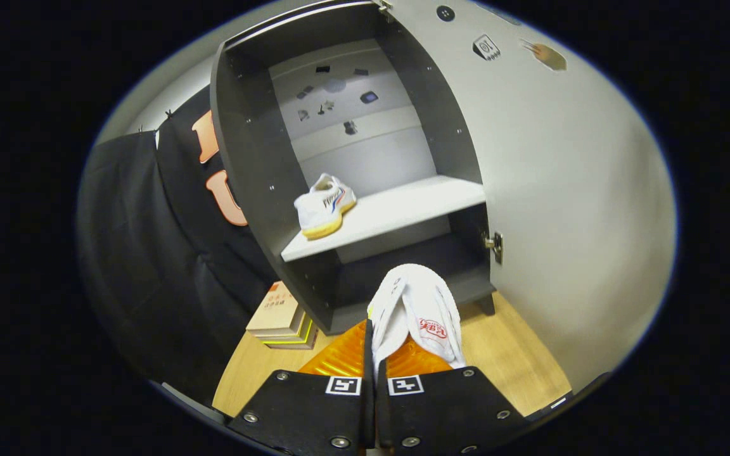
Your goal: Open the shoe cabinet door, grab the shoes and put them into the shoe cabinet, then close the shoe cabinet door.
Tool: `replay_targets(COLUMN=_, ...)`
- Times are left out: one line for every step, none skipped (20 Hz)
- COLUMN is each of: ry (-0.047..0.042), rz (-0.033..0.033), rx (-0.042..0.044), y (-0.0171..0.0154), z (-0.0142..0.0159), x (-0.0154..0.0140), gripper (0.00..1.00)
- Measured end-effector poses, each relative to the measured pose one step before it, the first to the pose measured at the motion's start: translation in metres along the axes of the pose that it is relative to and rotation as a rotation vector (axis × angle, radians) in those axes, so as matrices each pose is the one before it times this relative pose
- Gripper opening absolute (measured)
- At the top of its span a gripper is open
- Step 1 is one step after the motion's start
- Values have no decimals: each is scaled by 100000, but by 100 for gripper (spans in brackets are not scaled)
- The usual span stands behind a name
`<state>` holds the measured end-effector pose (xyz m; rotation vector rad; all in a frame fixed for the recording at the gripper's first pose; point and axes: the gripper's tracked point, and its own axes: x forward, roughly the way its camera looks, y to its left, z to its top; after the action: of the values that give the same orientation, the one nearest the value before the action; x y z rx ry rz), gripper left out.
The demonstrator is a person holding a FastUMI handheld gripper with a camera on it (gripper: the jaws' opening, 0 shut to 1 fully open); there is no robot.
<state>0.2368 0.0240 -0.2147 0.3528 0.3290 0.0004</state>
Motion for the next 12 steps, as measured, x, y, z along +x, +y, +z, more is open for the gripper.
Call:
replay_targets(ry=-2125, rz=-217, rx=-55, y=192, z=1805, x=351, gripper=1)
replay_targets(ry=-2028, rz=-331, rx=-272, y=207, z=1713, x=509, gripper=1)
replay_targets(ry=-1460, rz=-229, rx=-443, y=180, z=1365, x=743, gripper=1)
replay_targets(ry=-1224, rz=19, rx=-702, y=133, z=1269, x=830, gripper=1)
replay_targets(ry=-1387, rz=269, rx=-663, y=227, z=1159, x=1238, gripper=1)
replay_targets(ry=-806, rz=314, rx=-257, y=90, z=813, x=1209, gripper=1)
replay_targets(ry=-122, rz=444, rx=-13, y=152, z=670, x=1445, gripper=1)
replay_targets(ry=49, rz=617, rx=-280, y=60, z=707, x=1296, gripper=1)
replay_targets(ry=107, rz=407, rx=-104, y=-38, z=737, x=1335, gripper=1)
replay_targets(ry=-3, rz=89, rx=-165, y=-59, z=695, x=1287, gripper=2)
replay_targets(ry=108, rz=52, rx=-402, y=-123, z=527, x=1207, gripper=1)
replay_targets(ry=359, rz=46, rx=-702, y=-159, z=395, x=1260, gripper=1)
